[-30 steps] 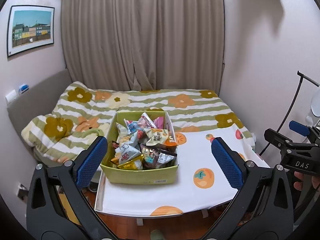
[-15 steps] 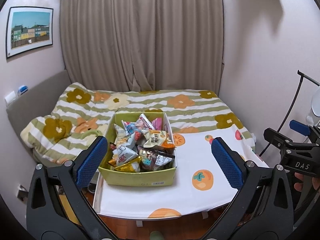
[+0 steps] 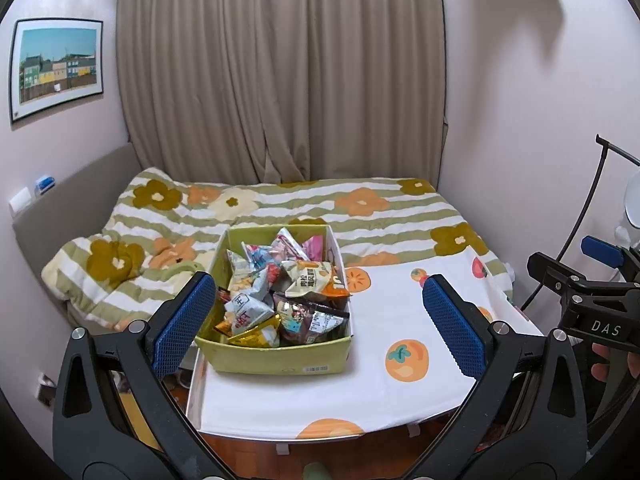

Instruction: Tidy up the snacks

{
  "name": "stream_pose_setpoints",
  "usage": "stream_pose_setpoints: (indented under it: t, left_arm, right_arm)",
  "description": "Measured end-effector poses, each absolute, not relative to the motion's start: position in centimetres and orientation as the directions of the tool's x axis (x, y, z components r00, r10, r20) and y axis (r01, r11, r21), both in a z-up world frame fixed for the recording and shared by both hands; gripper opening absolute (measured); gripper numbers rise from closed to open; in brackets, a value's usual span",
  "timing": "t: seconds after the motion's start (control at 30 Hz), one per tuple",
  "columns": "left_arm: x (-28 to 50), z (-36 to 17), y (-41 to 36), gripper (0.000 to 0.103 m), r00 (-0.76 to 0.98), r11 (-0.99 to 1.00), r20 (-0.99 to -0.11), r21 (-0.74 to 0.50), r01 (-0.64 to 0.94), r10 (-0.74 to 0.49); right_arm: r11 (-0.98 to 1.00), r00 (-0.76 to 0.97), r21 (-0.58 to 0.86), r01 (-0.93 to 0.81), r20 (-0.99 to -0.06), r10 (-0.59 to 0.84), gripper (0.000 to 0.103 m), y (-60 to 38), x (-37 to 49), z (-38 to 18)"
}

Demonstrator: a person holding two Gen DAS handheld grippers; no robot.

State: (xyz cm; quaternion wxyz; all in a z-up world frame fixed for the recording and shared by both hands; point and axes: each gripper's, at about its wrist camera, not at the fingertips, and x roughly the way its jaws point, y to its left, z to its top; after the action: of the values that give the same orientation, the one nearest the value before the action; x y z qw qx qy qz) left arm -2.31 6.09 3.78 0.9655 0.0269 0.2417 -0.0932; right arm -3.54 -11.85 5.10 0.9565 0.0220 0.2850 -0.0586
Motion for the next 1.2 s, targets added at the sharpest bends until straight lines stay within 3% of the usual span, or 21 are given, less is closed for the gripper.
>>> stream_pose_setpoints:
  t: [1.2]
  left_arm:
    - [-2.07, 3.38, 6.49, 0.103, 0.872, 0.99, -0.477, 0.024, 0.137, -0.109]
  right_arm:
    - [0.992, 0.825, 0.007, 0.129, -0.556, -0.103, 0.103, -11.5, -3.41, 4.87]
